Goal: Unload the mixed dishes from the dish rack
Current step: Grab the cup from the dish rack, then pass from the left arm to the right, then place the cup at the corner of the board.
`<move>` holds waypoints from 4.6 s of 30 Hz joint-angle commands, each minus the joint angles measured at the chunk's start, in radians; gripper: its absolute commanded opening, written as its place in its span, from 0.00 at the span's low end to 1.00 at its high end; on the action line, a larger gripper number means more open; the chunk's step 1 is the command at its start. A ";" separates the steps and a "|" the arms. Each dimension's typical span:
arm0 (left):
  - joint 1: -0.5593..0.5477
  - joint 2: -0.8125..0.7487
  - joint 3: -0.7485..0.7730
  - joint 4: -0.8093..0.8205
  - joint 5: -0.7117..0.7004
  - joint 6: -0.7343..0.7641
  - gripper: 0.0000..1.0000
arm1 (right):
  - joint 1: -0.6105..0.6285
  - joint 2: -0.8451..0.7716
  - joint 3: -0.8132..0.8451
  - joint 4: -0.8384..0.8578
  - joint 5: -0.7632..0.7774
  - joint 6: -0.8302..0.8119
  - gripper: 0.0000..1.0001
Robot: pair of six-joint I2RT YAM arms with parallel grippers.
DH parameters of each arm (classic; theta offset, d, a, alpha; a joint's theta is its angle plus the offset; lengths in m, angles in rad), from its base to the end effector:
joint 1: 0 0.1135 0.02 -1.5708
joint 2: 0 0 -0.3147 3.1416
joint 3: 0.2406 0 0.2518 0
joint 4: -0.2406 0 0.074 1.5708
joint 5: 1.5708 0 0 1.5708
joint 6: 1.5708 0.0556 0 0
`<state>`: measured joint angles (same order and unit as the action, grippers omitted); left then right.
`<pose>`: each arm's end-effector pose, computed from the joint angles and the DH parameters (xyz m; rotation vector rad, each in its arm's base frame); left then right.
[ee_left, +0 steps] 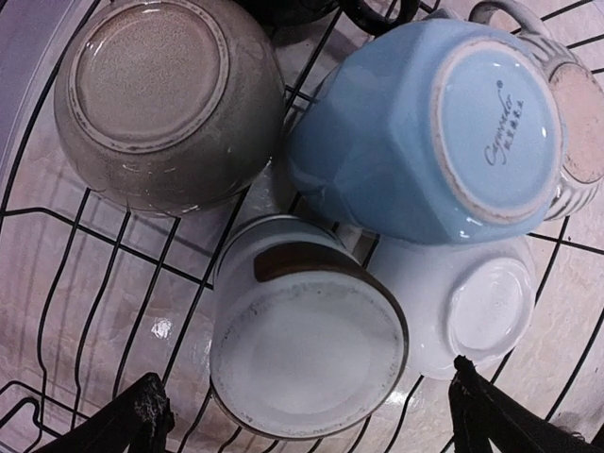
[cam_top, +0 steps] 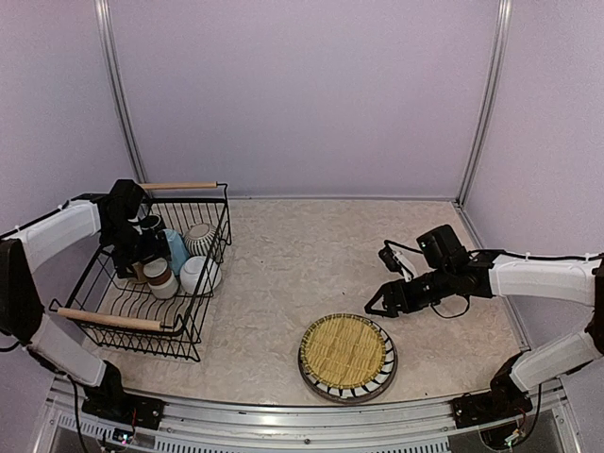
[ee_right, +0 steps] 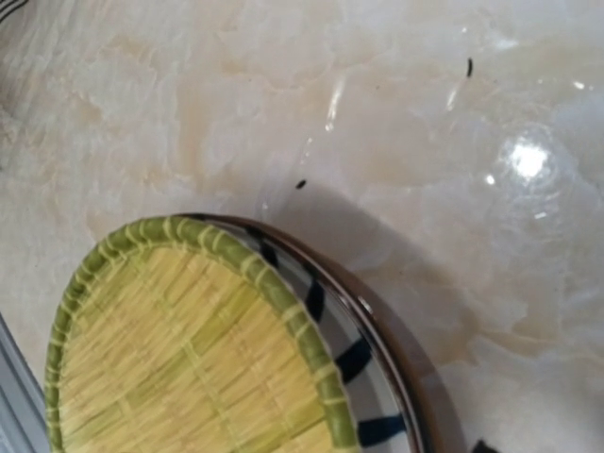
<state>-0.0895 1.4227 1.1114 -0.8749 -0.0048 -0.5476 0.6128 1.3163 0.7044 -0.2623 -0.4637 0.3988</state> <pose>0.2723 -0.0242 0.2868 -0.6302 2.6977 -0.1626 0.1941 0.1669 0.2318 -0.4948 2.5384 0.9855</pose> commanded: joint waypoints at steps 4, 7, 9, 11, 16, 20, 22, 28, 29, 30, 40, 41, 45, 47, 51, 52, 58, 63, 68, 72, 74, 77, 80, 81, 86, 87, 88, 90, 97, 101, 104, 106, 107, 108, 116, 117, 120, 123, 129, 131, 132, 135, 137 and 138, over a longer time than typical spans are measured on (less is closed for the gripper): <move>0.012 0.110 -0.011 0.051 -0.051 0.021 0.97 | 0.007 -0.029 0.023 0.023 0.016 0.025 0.75; 0.011 0.131 -0.019 0.073 -0.034 0.023 0.93 | 0.007 -0.026 0.021 0.034 0.011 0.029 0.75; 0.011 0.141 -0.020 0.081 -0.020 0.022 0.89 | 0.007 -0.020 0.021 0.042 0.005 0.035 0.75; 0.010 0.146 -0.020 0.083 -0.010 0.021 0.85 | 0.006 -0.014 0.021 0.048 0.001 0.037 0.74; 0.010 0.139 -0.018 0.066 -0.002 0.026 0.72 | 0.007 -0.001 0.023 0.056 -0.002 0.038 0.75; 0.010 0.102 -0.010 0.029 -0.024 0.026 0.64 | 0.006 0.008 0.026 0.062 -0.003 0.036 0.75; 0.010 0.072 0.001 -0.007 -0.037 0.025 0.60 | 0.006 0.011 0.024 0.065 -0.004 0.037 0.74; 0.008 -0.070 0.071 -0.124 -0.059 0.025 0.56 | 0.006 0.026 0.032 0.076 -0.010 0.032 0.75; 0.008 -0.091 0.087 -0.143 -0.058 0.024 0.55 | 0.006 0.031 0.034 0.078 -0.013 0.031 0.75; 0.008 -0.121 0.105 -0.159 -0.053 0.023 0.55 | 0.006 0.036 0.036 0.082 -0.014 0.031 0.75; 0.009 -0.396 0.206 0.016 0.325 0.000 0.51 | 0.006 0.055 0.060 0.104 -0.020 0.037 0.75; 0.008 -0.421 0.195 0.069 0.378 -0.016 0.51 | 0.006 0.056 0.063 0.108 -0.020 0.039 0.75; 0.007 -0.486 0.092 0.383 0.605 -0.145 0.49 | 0.006 0.064 0.085 0.135 -0.032 0.055 0.75; 0.003 -0.484 0.031 0.563 0.721 -0.249 0.48 | 0.006 0.074 0.100 0.144 -0.037 0.061 0.75; -0.108 -0.408 -0.040 0.811 0.772 -0.390 0.45 | 0.007 0.075 0.136 0.173 -0.056 0.068 0.75; -0.154 -0.378 -0.031 0.820 0.759 -0.378 0.45 | 0.008 0.072 0.145 0.187 -0.064 0.072 0.75; -0.379 -0.158 0.092 0.787 0.680 -0.264 0.45 | 0.009 0.056 0.168 0.426 -0.198 0.173 0.77; -0.496 0.025 0.130 0.932 0.696 -0.321 0.41 | 0.010 0.059 0.171 0.655 -0.293 0.302 0.81; -0.580 0.195 0.218 0.989 0.714 -0.348 0.39 | 0.011 0.089 0.127 0.923 -0.337 0.471 0.83; -0.616 0.295 0.245 1.110 0.765 -0.423 0.37 | 0.013 0.121 0.085 1.076 -0.354 0.576 0.79; -0.625 0.332 0.256 1.130 0.780 -0.444 0.36 | 0.013 0.128 0.065 1.144 -0.357 0.619 0.73; -0.630 0.364 0.258 1.164 0.808 -0.475 0.35 | 0.013 0.130 0.051 1.158 -0.347 0.634 0.58; -0.631 0.381 0.243 1.221 0.826 -0.513 0.35 | 0.013 0.130 0.033 1.172 -0.329 0.641 0.41; -0.632 0.387 0.244 1.230 0.834 -0.519 0.35 | 0.011 0.130 0.027 1.181 -0.325 0.645 0.34; -0.631 0.382 0.229 1.226 0.859 -0.499 0.38 | 0.011 0.129 0.024 1.174 -0.312 0.635 0.08; -0.631 0.378 0.228 1.213 0.862 -0.483 0.40 | 0.010 0.129 0.026 1.161 -0.311 0.627 0.03; -0.631 0.368 0.227 1.195 0.861 -0.460 0.42 | 0.010 0.127 0.028 1.147 -0.310 0.618 0.00; -0.628 0.350 0.218 1.168 0.855 -0.428 0.51 | 0.009 0.120 0.029 1.128 -0.307 0.603 0.00; -0.584 0.261 0.190 1.035 0.810 -0.319 0.89 | 0.005 0.076 0.045 0.949 -0.285 0.501 0.00; -0.532 0.200 0.168 0.924 0.775 -0.265 0.99 | 0.005 0.029 0.094 0.583 -0.193 0.283 0.00; -0.497 0.141 0.161 0.817 0.723 -0.207 0.99 | 0.006 0.001 0.146 0.250 -0.063 0.121 0.00; -0.477 0.103 0.173 0.723 0.643 -0.147 0.99 | 0.007 -0.015 0.171 0.061 0.048 0.049 0.00; -0.471 0.087 0.183 0.677 0.606 -0.122 0.99 | 0.007 -0.024 0.179 -0.021 0.095 0.028 0.00; -0.465 0.077 0.193 0.630 0.564 -0.100 0.99 | 0.007 -0.031 0.187 -0.093 0.139 0.018 0.00; -0.454 0.018 0.262 0.394 0.260 0.007 0.99 | 0.013 0.001 0.234 -0.620 0.337 0.001 0.00; -0.452 0.012 0.266 0.381 0.236 0.014 0.99 | 0.020 0.003 0.234 -0.663 0.351 0.009 0.00; -0.451 -0.011 0.272 0.353 0.162 0.024 0.99 | 0.051 -0.008 0.242 -0.756 0.376 0.044 0.00; -0.451 -0.035 0.276 0.314 0.052 0.025 0.99 | 0.087 -0.020 0.233 -0.793 0.366 0.066 0.00; -0.436 -0.049 0.310 0.201 -0.138 0.018 0.99 | 0.185 0.015 0.193 -0.810 0.329 0.113 0.00; -0.426 -0.055 0.314 0.169 -0.166 0.014 0.99 | 0.224 0.027 0.201 -0.832 0.343 0.137 0.00; -0.421 -0.060 0.311 0.158 -0.176 0.014 0.99 | 0.241 0.029 0.202 -0.840 0.345 0.146 0.00; -0.405 -0.079 0.295 0.134 -0.205 0.008 0.99 | 0.279 0.031 0.194 -0.860 0.348 0.176 0.00; -0.388 -0.093 0.285 0.115 -0.225 -0.010 0.99 | 0.294 0.029 0.185 -0.868 0.353 0.189 0.00; -0.379 -0.100 0.280 0.105 -0.234 -0.021 0.99 | 0.298 0.029 0.181 -0.869 0.359 0.196 0.00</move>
<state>-0.4976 1.3640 1.4014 -0.6941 -0.1577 -0.5465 0.8825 1.3399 0.9070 -1.0805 -0.1287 0.5415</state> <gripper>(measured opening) 0.990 0.031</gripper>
